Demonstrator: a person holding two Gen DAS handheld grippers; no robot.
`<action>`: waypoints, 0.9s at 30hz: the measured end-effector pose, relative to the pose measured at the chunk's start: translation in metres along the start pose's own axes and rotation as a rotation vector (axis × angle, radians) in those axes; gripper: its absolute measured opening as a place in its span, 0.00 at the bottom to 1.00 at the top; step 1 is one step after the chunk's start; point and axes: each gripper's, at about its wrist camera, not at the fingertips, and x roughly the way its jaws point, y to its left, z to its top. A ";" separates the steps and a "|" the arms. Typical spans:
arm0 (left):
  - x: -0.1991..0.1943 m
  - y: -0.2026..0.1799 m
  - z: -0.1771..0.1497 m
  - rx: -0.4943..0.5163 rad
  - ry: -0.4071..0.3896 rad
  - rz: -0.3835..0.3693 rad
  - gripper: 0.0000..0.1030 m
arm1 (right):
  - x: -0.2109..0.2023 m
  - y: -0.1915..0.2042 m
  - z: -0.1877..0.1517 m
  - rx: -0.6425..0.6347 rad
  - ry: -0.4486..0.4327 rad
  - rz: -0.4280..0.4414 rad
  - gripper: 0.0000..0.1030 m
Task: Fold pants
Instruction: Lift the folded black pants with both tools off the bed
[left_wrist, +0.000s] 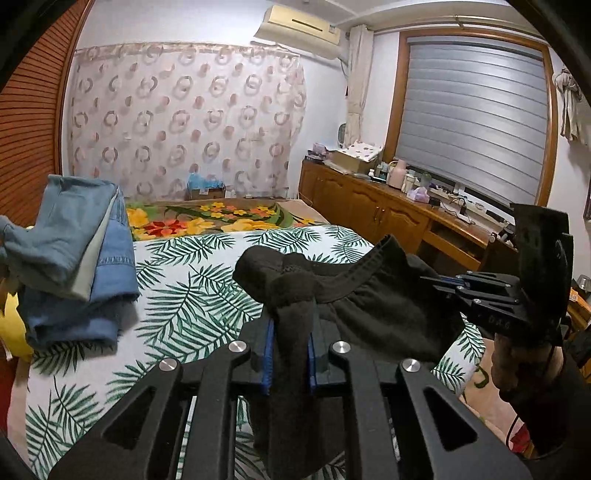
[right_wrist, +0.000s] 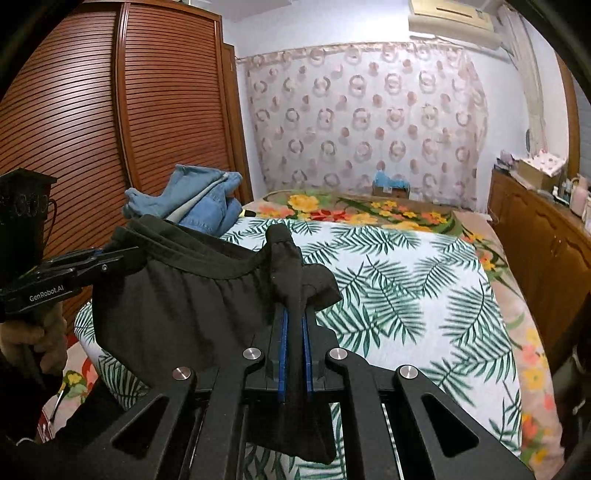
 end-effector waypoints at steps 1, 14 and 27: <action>0.002 0.002 0.001 0.001 -0.002 0.002 0.14 | 0.003 -0.001 0.001 -0.005 0.000 0.001 0.06; 0.009 0.015 0.019 -0.023 -0.026 0.007 0.13 | 0.025 -0.004 0.022 -0.045 -0.023 0.015 0.06; 0.003 0.036 0.048 -0.023 -0.068 0.010 0.13 | 0.044 -0.001 0.056 -0.087 -0.044 0.027 0.06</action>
